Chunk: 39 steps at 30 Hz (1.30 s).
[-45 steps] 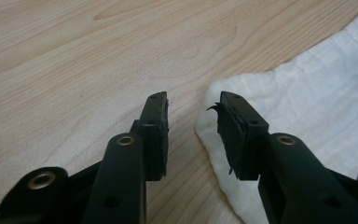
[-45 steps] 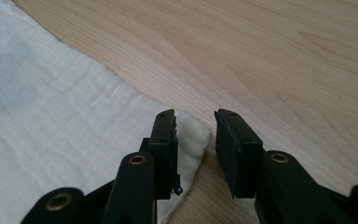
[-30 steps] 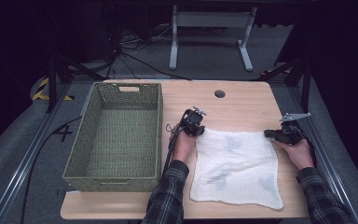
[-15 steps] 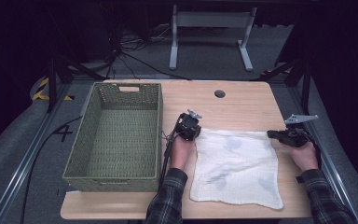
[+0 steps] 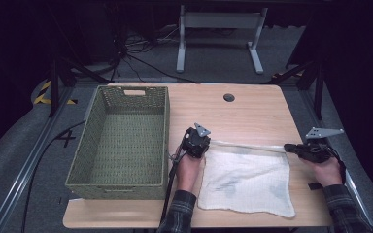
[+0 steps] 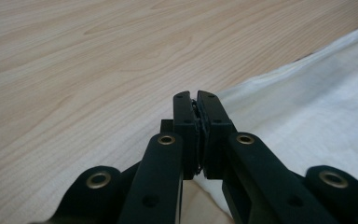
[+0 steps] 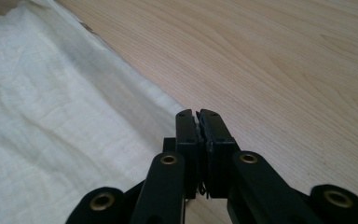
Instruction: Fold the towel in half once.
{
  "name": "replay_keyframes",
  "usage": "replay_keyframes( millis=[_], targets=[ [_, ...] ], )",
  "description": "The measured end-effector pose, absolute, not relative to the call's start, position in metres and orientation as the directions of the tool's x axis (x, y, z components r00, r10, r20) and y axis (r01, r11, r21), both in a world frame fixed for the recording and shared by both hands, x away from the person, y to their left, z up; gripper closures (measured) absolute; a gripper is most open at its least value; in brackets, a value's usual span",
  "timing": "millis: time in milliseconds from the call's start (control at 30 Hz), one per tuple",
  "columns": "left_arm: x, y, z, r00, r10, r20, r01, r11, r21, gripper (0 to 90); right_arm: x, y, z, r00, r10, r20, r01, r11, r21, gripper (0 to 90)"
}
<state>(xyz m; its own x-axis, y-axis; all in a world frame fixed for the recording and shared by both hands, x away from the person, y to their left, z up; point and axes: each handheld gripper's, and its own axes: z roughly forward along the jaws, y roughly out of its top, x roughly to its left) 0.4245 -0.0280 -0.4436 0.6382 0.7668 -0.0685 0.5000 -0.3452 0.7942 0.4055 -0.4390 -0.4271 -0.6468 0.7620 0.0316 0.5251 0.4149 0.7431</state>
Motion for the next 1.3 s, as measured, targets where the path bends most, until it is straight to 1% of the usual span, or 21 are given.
replay_keyframes(
  millis=[100,267,467,600,667,767,900,1100,1300],
  targets=[
    [0.415,-0.028,-0.438,0.651,0.757,-0.05,0.488,-0.368,0.792,87.4,0.398,-0.441,-0.424,-0.651,0.758,0.032,0.518,0.413,0.749,86.9],
    [0.401,-0.026,-0.435,0.664,0.746,-0.045,0.477,-0.377,0.794,87.4,0.384,-0.438,-0.424,-0.667,0.745,0.024,0.514,0.436,0.739,86.9],
    [0.393,-0.028,-0.446,0.689,0.722,-0.068,0.507,-0.412,0.758,87.3,0.381,-0.432,-0.433,-0.676,0.736,0.028,0.541,0.47,0.697,86.9],
    [0.393,-0.035,-0.456,0.702,0.709,-0.061,0.525,-0.458,0.718,87.3,0.384,-0.426,-0.442,-0.681,0.732,0.021,0.561,0.503,0.658,86.9],
    [0.393,-0.04,-0.461,0.703,0.712,-0.01,0.516,-0.5,0.696,87.3,0.385,-0.423,-0.445,-0.681,0.732,0.008,0.566,0.519,0.641,86.9],
    [0.393,-0.042,-0.461,0.681,0.731,0.04,0.508,-0.511,0.693,87.4,0.387,-0.422,-0.445,-0.679,0.734,0.004,0.565,0.519,0.641,87.0],
    [0.4,-0.037,-0.461,0.655,0.755,0.041,0.528,-0.496,0.689,87.5,0.395,-0.417,-0.446,-0.676,0.737,-0.01,0.556,0.519,0.649,87.2],
    [0.413,-0.028,-0.46,0.614,0.788,0.053,0.552,-0.476,0.685,87.5,0.418,-0.404,-0.448,-0.672,0.74,-0.016,0.548,0.512,0.662,87.3],
    [0.417,-0.022,-0.46,0.588,0.809,0.011,0.58,-0.43,0.692,87.5,0.435,-0.399,-0.449,-0.662,0.749,-0.024,0.538,0.497,0.681,87.3]
  ],
)
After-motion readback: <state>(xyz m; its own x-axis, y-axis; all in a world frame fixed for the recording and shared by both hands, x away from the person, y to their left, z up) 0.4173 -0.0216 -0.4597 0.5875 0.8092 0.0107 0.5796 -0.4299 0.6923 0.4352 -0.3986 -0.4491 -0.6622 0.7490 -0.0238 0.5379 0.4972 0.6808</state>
